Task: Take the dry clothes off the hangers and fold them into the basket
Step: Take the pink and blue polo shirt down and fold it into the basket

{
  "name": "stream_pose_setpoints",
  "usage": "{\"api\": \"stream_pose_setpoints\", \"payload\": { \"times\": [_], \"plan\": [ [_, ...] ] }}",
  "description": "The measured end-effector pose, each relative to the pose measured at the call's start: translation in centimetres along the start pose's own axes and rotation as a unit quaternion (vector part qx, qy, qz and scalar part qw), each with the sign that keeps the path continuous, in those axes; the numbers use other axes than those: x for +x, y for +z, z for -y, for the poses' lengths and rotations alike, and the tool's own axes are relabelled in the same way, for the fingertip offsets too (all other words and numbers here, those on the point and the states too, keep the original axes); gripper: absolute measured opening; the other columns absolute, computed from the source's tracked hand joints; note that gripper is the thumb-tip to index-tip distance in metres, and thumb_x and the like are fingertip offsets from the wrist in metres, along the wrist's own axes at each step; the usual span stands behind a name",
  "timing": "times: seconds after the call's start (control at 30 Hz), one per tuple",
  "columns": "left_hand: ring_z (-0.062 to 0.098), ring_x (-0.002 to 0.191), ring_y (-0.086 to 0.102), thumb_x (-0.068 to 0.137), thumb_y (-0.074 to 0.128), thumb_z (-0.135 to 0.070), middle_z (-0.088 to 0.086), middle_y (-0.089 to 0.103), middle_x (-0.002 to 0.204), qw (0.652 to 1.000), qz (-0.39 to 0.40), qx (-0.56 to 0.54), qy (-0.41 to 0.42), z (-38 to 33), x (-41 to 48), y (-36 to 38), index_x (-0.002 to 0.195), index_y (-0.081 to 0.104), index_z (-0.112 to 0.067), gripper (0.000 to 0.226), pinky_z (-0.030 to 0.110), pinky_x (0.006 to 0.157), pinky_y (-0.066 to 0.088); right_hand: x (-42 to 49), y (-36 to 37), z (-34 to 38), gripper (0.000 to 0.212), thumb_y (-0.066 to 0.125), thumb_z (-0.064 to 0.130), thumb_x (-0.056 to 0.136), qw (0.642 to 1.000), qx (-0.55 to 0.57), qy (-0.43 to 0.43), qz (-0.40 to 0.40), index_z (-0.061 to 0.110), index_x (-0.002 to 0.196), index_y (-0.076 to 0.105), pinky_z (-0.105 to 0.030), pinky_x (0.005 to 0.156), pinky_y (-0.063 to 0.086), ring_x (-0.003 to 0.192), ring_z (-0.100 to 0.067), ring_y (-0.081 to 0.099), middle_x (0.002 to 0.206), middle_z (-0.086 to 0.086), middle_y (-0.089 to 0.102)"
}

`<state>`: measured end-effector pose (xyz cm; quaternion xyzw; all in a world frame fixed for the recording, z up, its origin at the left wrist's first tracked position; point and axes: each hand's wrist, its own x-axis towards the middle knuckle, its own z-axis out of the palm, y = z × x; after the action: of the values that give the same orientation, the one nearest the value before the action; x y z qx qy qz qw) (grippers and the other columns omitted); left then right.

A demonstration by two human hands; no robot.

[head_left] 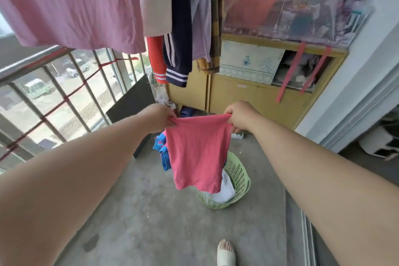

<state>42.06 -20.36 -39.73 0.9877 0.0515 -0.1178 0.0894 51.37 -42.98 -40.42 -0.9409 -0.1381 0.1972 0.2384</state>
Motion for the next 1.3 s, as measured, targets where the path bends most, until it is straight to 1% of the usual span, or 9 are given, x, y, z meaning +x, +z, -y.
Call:
{"api": "stream_pose_setpoints", "payload": {
  "times": [0.1, 0.23, 0.3, 0.47, 0.67, 0.83, 1.07, 1.2, 1.3],
  "plan": [
    [0.021, 0.103, 0.058, 0.088, 0.063, -0.032, 0.002, 0.067, 0.109, 0.999, 0.011, -0.031, -0.007, -1.7, 3.6, 2.3, 0.111, 0.069, -0.017, 0.029, 0.025, 0.082, 0.041, 2.8, 0.1, -3.5, 0.033, 0.051, -0.007, 0.091, 1.000, 0.004, 0.027, 0.017, 0.009, 0.115, 0.066, -0.034, 0.073, 0.060, 0.073, -0.021, 0.072, 0.089, -0.012, 0.071],
    [0.024, 0.104, 0.059, 0.084, 0.062, -0.037, 0.007, 0.068, 0.112, 0.998, 0.034, -0.054, -0.011, -3.9, 8.3, 5.9, 0.112, 0.069, -0.015, 0.036, 0.025, 0.082, 0.040, 6.7, 0.6, -7.9, 0.029, 0.053, -0.009, 0.091, 0.997, 0.004, 0.062, 0.050, 0.005, 0.112, 0.066, -0.032, 0.069, 0.058, 0.075, -0.023, 0.068, 0.102, -0.013, 0.070],
    [0.025, 0.104, 0.060, 0.084, 0.063, -0.034, 0.007, 0.069, 0.110, 0.995, 0.059, -0.075, -0.022, -4.9, 10.6, 8.2, 0.110, 0.069, -0.013, 0.034, 0.023, 0.080, 0.041, 9.0, 1.5, -10.3, 0.027, 0.055, -0.009, 0.089, 0.996, -0.016, 0.058, 0.070, 0.004, 0.108, 0.068, -0.037, 0.078, 0.059, 0.085, -0.025, 0.070, 0.106, -0.011, 0.070],
    [0.018, 0.085, 0.055, 0.085, 0.065, -0.024, -0.001, 0.060, 0.086, 0.983, 0.113, -0.128, -0.061, -5.9, 16.0, 14.7, 0.105, 0.068, -0.016, 0.022, 0.024, 0.070, 0.040, 13.9, 4.3, -16.1, 0.027, 0.056, 0.002, 0.088, 0.990, -0.020, 0.080, 0.111, 0.007, 0.110, 0.068, -0.038, 0.091, 0.053, 0.104, -0.030, 0.065, 0.110, -0.014, 0.068],
    [0.016, 0.078, 0.053, 0.088, 0.057, -0.017, -0.003, 0.061, 0.086, 0.972, 0.149, -0.156, -0.097, -6.3, 21.3, 22.5, 0.102, 0.069, -0.020, 0.019, 0.019, 0.052, 0.034, 19.6, 9.0, -21.4, 0.028, 0.054, 0.003, 0.089, 0.977, -0.061, 0.098, 0.181, 0.008, 0.114, 0.067, -0.034, 0.094, 0.051, 0.108, -0.029, 0.063, 0.115, -0.013, 0.067],
    [0.025, 0.098, 0.061, 0.091, 0.054, -0.015, 0.006, 0.069, 0.107, 0.962, 0.132, -0.189, -0.145, -5.9, 25.6, 28.9, 0.108, 0.070, -0.017, 0.023, 0.021, 0.072, 0.038, 24.6, 13.2, -24.6, 0.030, 0.054, -0.003, 0.089, 0.969, -0.113, 0.108, 0.191, 0.008, 0.112, 0.069, -0.026, 0.083, 0.047, 0.106, -0.028, 0.063, 0.114, -0.014, 0.067],
    [0.028, 0.096, 0.062, 0.088, 0.053, -0.010, 0.009, 0.069, 0.105, 0.960, 0.079, -0.199, -0.178, -4.6, 30.1, 34.8, 0.104, 0.071, -0.015, 0.025, 0.026, 0.074, 0.043, 29.8, 18.8, -28.5, 0.037, 0.045, -0.006, 0.085, 0.987, -0.020, 0.112, 0.111, 0.009, 0.109, 0.069, -0.024, 0.075, 0.041, 0.102, -0.030, 0.062, 0.111, -0.017, 0.067],
    [0.031, 0.094, 0.062, 0.089, 0.055, -0.010, 0.012, 0.066, 0.103, 0.962, 0.027, -0.211, -0.169, -4.1, 30.9, 37.0, 0.102, 0.071, -0.011, 0.021, 0.029, 0.075, 0.043, 30.5, 20.8, -29.8, 0.038, 0.048, -0.008, 0.081, 0.996, 0.004, 0.078, 0.052, 0.005, 0.110, 0.068, -0.027, 0.081, 0.042, 0.105, -0.034, 0.060, 0.114, -0.020, 0.066],
    [0.032, 0.096, 0.061, 0.090, 0.057, -0.014, 0.013, 0.064, 0.108, 0.958, 0.069, -0.212, -0.178, -4.4, 30.4, 39.3, 0.104, 0.071, -0.013, 0.020, 0.031, 0.078, 0.043, 30.1, 22.8, -31.2, 0.036, 0.050, -0.011, 0.075, 0.996, -0.015, 0.059, 0.065, 0.002, 0.104, 0.069, -0.032, 0.083, 0.044, 0.103, -0.035, 0.061, 0.110, -0.021, 0.066]
  ]
}}
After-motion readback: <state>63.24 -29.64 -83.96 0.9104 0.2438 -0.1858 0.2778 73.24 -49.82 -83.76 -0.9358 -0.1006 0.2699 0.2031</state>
